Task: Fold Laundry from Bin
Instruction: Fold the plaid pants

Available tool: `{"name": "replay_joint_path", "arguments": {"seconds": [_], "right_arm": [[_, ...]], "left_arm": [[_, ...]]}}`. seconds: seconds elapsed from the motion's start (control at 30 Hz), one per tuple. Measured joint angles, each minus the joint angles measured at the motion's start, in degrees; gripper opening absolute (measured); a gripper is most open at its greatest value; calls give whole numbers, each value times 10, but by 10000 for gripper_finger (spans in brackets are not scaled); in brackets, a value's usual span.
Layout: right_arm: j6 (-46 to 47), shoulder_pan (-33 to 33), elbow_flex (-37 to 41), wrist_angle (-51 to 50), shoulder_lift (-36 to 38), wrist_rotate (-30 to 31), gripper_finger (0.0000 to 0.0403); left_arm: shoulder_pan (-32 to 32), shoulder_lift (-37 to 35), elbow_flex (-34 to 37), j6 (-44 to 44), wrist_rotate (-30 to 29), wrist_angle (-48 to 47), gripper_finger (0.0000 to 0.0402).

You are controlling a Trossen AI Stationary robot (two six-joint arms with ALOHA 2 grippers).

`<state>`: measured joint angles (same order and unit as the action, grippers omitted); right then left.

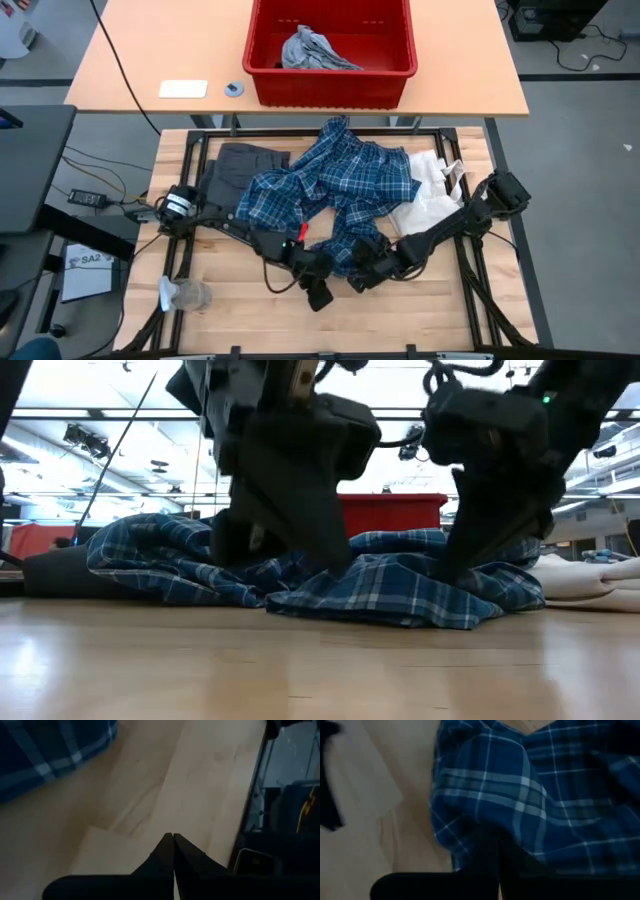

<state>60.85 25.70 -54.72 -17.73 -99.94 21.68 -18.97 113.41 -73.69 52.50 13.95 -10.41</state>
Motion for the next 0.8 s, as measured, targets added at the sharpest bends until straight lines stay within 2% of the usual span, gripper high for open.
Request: {"name": "replay_joint_path", "arguments": {"seconds": [0.13,0.33,0.53,0.8], "right_arm": [[-12,-12,0,27,-25,-29,0],[-6,6,-3,70,-69,-115,0],[61,100,-10,87,-62,-230,0],[176,226,-25,105,-61,-284,0]], "left_arm": [[-7,-26,-2,25,-37,-26,4],[-9,-107,-2,7,-111,-115,4],[-11,-166,-4,5,-186,-147,4],[6,-169,-3,-2,-219,-161,4]]}}
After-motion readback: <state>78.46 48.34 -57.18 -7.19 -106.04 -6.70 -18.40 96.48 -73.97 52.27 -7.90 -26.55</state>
